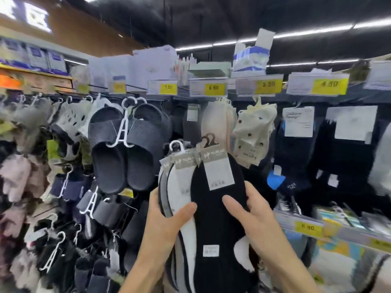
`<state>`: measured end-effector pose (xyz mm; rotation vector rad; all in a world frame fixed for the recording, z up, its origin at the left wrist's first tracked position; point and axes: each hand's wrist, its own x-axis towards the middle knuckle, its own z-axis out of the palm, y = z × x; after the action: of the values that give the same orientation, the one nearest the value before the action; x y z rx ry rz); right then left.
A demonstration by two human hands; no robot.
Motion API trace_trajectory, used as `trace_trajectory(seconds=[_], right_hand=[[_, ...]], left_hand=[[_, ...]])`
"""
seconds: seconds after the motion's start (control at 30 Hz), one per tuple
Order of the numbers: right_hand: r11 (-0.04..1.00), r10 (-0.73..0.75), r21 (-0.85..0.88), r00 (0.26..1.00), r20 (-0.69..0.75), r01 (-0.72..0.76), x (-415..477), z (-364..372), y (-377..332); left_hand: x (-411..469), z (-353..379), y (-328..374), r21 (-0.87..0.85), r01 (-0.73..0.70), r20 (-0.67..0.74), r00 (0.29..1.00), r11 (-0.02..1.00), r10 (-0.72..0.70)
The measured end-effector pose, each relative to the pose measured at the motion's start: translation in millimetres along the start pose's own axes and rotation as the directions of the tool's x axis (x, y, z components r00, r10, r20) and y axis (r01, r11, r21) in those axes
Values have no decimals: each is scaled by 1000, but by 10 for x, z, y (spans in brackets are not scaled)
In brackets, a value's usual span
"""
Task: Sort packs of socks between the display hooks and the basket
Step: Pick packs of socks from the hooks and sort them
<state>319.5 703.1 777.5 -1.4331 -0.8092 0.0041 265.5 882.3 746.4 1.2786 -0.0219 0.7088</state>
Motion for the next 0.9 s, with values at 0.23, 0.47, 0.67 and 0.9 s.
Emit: trace_trajectory(seconds=[0.23, 0.47, 0.67, 0.9], right_hand=[[991, 12, 131, 983, -182, 13, 1343, 75, 172], [951, -195, -298, 900, -390, 78, 2567, 362, 368], [896, -290, -440, 825, -485, 56, 3189, 556, 660], [844, -326, -535, 824, -464, 33, 3479, 606, 804]], left_hand=[[906, -596, 42, 73, -101, -14, 995, 992, 103], [1718, -1116, -54, 7, -71, 201, 977, 997, 68], [2100, -1172, -238, -45, -13, 364, 931, 999, 29], [2278, -1149, -292, -79, 8, 447, 894, 997, 28]])
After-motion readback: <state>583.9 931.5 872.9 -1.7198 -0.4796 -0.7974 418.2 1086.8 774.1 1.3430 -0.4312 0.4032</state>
